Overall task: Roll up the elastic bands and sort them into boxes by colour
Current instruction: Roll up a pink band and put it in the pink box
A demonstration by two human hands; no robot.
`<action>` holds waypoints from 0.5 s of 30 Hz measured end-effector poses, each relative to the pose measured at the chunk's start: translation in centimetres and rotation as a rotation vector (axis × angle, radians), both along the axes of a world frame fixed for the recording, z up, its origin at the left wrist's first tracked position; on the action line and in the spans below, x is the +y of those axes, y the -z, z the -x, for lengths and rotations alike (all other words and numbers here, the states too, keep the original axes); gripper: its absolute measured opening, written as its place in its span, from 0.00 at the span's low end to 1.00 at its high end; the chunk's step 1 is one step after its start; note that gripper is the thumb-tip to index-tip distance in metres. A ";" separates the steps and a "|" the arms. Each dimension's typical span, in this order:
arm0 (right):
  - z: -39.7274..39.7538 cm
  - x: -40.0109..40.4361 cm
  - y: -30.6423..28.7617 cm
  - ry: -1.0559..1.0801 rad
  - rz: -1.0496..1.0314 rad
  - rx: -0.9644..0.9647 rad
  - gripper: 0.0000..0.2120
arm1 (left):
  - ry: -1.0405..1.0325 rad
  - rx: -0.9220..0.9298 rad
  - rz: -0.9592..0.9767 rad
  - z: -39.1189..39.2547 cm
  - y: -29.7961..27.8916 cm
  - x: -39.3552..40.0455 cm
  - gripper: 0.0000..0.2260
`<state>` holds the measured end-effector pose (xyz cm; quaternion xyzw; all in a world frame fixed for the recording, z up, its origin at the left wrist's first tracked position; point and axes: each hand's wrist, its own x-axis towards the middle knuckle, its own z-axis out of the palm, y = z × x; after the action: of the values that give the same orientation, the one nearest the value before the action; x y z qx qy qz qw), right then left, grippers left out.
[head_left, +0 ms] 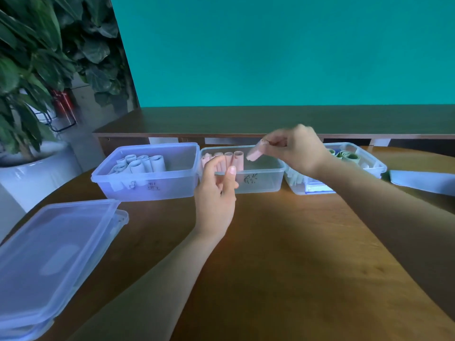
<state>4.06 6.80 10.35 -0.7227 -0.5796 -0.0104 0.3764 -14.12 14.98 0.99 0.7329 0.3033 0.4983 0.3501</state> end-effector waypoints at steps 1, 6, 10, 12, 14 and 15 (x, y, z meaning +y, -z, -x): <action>-0.6 1.0 -0.1 0.009 0.082 -0.059 0.06 | -0.015 0.002 0.001 -0.3 0.0 0.3 0.16; -2.7 5.2 0.7 0.129 0.303 -0.099 0.05 | -0.032 0.097 0.013 -0.9 0.1 1.0 0.17; -2.5 6.8 0.7 0.123 0.386 -0.168 0.08 | 0.009 0.148 0.017 -1.0 0.4 1.3 0.15; -2.6 7.5 0.9 0.130 0.425 -0.203 0.09 | 0.018 0.191 -0.010 -1.0 0.6 1.4 0.15; -2.6 8.1 1.1 0.138 0.436 -0.218 0.09 | 0.034 0.202 -0.010 -1.0 0.7 1.4 0.15; -2.5 8.4 1.2 0.141 0.433 -0.218 0.08 | 0.040 0.199 -0.004 -1.0 0.6 1.4 0.15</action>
<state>6.59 15.15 9.15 -0.8197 -0.5536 0.0100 0.1466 -13.12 16.37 0.35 0.7854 0.3208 0.4166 0.3267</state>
